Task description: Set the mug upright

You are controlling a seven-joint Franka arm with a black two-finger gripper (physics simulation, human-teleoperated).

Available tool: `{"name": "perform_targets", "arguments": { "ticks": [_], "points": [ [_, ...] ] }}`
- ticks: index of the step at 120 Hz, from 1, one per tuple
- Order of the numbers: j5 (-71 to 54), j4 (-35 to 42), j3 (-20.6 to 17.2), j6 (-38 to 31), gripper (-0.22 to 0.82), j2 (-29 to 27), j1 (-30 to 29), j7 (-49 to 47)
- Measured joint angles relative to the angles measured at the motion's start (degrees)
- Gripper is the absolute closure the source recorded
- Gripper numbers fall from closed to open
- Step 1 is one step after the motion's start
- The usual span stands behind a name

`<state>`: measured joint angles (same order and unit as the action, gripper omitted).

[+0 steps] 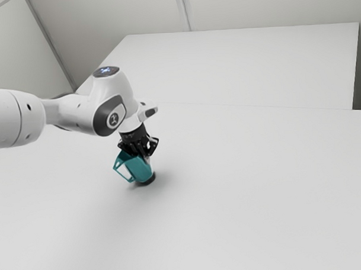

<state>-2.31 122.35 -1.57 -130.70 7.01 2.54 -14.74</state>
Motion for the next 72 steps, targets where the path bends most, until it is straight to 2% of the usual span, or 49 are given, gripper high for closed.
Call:
{"name": "perform_targets", "arguments": {
  "ticks": [23,48,59,72],
  "points": [
    [0.00,0.41,0.00,-0.80,0.78,0.69,0.02,-0.17],
    [0.51,0.35,-0.01,-0.60,0.34,-0.11,0.01,0.24],
    [0.58,0.32,-0.01,-0.38,0.22,-1.25,0.01,0.40],
    [0.61,0.35,-0.01,-0.17,0.13,-2.43,0.01,0.56]
  ]
}}
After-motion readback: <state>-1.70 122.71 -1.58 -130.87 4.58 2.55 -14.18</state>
